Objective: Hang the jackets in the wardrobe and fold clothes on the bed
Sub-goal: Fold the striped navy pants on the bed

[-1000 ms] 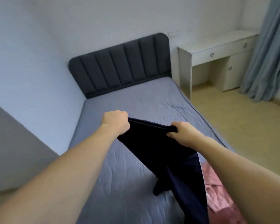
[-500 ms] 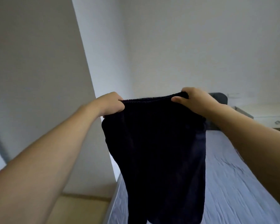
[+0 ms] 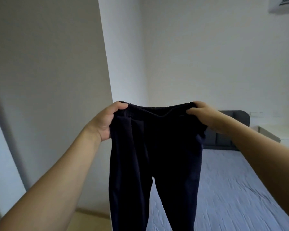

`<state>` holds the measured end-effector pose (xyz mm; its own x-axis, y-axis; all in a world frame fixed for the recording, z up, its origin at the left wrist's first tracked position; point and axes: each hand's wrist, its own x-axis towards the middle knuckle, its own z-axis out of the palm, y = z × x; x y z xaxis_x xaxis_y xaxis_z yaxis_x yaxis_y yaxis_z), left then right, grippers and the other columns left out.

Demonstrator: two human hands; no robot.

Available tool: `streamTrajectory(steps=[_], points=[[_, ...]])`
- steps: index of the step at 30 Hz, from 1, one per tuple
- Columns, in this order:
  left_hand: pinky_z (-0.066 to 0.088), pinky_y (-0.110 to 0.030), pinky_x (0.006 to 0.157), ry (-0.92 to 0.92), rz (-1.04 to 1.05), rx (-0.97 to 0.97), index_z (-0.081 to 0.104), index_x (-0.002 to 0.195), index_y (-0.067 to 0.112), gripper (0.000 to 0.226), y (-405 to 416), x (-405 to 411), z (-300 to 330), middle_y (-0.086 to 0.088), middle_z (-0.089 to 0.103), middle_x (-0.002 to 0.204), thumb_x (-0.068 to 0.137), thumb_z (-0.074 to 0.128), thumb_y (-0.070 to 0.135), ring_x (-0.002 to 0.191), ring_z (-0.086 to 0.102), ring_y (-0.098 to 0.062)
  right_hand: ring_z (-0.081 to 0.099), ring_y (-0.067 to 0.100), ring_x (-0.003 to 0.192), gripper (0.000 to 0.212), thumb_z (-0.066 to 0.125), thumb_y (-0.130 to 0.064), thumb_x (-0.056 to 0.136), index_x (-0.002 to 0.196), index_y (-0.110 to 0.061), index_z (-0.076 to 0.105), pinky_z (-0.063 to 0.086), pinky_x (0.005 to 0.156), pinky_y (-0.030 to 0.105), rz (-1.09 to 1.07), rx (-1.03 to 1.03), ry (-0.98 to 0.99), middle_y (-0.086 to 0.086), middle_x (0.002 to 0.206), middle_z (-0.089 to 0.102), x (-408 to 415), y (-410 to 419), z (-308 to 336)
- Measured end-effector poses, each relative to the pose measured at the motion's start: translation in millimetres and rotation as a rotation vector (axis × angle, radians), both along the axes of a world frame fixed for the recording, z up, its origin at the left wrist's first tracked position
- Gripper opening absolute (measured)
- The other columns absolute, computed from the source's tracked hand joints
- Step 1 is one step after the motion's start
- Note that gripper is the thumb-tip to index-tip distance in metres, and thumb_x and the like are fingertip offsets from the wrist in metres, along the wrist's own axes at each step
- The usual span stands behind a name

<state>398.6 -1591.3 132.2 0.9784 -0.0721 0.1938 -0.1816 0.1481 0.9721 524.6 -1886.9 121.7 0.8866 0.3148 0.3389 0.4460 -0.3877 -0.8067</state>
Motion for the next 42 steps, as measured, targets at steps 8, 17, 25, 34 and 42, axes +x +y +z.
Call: streamTrajectory(steps=[8, 17, 25, 34, 42], points=[[0.038, -0.043, 0.109, -0.430, -0.338, -0.198, 0.044, 0.068, 0.012, 0.018, -55.3, -16.5, 17.2, -0.008, 0.057, 0.076, 0.084, 0.050, 0.018, 0.095, 0.061, -0.028, 0.053, 0.019, 0.080, 0.031, 0.037, -0.039, 0.101, 0.089, -0.014, 0.051, 0.033, 0.062, 0.032, -0.226, 0.135, -0.314, -0.004, 0.082, 0.056, -7.5, 45.3, -15.1], [0.033, -0.032, 0.067, -0.345, 0.167, 0.497, 0.053, 0.067, 0.001, 0.016, -31.7, -34.8, 25.2, -0.010, 0.049, 0.071, 0.071, 0.041, 0.012, 0.070, 0.044, -0.022, 0.048, 0.020, 0.062, 0.026, 0.048, -0.013, 0.097, 0.100, -0.038, 0.043, 0.039, 0.050, 0.028, 0.212, 0.174, 0.040, 0.010, 0.080, 0.053, -46.0, 55.3, 4.5], [0.046, -0.032, 0.064, -0.443, 0.362, 0.814, 0.038, 0.092, 0.036, 0.027, -25.5, -44.1, 11.3, 0.005, 0.064, 0.090, 0.089, 0.054, 0.014, 0.072, 0.056, -0.015, 0.056, 0.012, 0.066, 0.024, 0.051, -0.033, 0.078, 0.074, -0.016, 0.068, 0.041, 0.055, 0.021, 0.289, 0.093, -0.012, 0.000, 0.073, 0.063, -105.5, 66.6, 21.8], [0.043, -0.024, 0.068, -0.315, 0.318, 0.834, 0.047, 0.085, 0.033, 0.022, -25.1, -52.4, -2.1, 0.010, 0.069, 0.086, 0.074, 0.067, 0.030, 0.072, 0.059, -0.010, 0.043, -0.001, 0.050, 0.004, 0.063, -0.020, 0.081, 0.080, -0.020, 0.060, 0.034, 0.047, 0.011, 0.157, -0.160, -0.292, -0.016, 0.061, 0.051, -111.9, 65.2, 5.6], [0.033, -0.036, 0.106, 0.108, -0.132, 1.299, 0.048, 0.082, 0.040, 0.020, -15.1, -73.8, -37.3, 0.023, 0.044, 0.107, 0.084, 0.048, 0.020, 0.115, 0.041, -0.015, 0.034, 0.006, 0.049, 0.022, 0.060, -0.008, 0.082, 0.068, -0.013, 0.043, 0.030, 0.050, 0.022, 0.220, -0.131, -0.229, -0.013, 0.054, 0.040, -111.6, 79.4, -32.5]])
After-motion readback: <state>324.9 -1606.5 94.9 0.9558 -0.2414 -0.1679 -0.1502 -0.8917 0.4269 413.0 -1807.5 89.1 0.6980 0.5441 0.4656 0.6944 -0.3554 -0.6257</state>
